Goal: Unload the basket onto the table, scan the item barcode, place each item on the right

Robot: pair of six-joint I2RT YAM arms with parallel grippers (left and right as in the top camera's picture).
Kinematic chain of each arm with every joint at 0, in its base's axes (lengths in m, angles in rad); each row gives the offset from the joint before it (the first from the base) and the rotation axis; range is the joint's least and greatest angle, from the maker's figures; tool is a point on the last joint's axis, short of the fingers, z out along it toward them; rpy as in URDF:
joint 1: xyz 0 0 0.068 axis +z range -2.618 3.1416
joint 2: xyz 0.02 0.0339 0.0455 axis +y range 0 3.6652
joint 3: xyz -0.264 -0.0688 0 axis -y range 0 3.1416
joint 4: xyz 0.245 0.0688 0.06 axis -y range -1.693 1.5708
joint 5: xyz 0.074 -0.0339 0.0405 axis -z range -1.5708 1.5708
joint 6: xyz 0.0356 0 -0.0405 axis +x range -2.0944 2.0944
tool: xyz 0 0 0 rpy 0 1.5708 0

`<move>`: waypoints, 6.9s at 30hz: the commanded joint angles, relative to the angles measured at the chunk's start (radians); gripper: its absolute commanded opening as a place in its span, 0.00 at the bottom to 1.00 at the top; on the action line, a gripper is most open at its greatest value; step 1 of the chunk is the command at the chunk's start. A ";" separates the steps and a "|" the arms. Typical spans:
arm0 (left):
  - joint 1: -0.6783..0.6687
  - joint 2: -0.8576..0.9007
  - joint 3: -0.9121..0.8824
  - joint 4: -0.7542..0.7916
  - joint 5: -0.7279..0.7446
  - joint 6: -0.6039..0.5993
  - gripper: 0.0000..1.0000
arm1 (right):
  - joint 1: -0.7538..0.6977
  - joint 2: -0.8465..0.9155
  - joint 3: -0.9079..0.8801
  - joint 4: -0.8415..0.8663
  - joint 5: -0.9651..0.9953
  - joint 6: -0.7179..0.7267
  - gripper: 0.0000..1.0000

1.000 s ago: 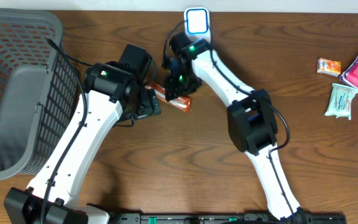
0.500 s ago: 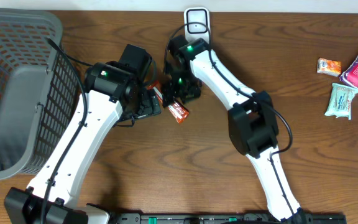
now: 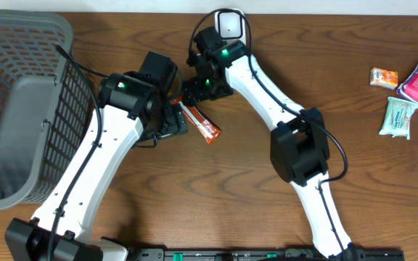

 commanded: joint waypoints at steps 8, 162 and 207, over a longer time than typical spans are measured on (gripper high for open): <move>0.001 0.005 0.000 -0.004 -0.006 0.017 0.98 | 0.011 0.116 -0.003 -0.025 -0.087 -0.012 0.01; 0.001 0.005 0.000 -0.004 -0.006 0.017 0.98 | -0.013 -0.147 -0.278 -0.197 0.626 0.543 0.55; 0.001 0.005 0.000 -0.004 -0.006 0.017 0.98 | -0.032 -0.152 -0.186 -0.139 0.397 0.386 0.01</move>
